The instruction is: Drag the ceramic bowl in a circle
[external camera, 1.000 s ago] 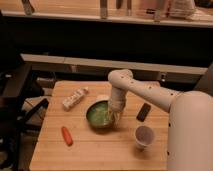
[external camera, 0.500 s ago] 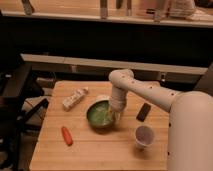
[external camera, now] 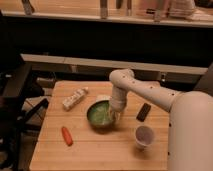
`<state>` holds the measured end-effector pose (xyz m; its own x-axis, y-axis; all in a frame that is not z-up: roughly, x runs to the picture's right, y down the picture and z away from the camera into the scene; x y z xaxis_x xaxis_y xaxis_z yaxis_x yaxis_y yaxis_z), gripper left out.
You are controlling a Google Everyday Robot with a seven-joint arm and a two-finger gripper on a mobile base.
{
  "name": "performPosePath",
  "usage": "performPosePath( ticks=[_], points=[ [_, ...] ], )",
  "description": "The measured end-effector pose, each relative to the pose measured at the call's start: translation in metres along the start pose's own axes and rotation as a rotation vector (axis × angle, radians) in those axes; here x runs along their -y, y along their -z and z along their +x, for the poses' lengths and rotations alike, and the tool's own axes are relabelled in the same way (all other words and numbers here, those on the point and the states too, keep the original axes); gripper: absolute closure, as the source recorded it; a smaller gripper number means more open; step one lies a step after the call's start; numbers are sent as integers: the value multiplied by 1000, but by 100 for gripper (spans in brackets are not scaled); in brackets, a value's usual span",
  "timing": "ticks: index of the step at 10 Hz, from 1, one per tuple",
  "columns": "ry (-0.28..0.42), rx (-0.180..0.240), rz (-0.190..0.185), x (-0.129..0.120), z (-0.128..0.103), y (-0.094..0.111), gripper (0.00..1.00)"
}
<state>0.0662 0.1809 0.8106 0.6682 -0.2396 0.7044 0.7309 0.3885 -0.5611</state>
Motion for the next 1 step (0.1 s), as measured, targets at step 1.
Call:
performPosePath(
  ticks=[1],
  points=[
    [-4,0,2,0,0,1,100]
  ],
)
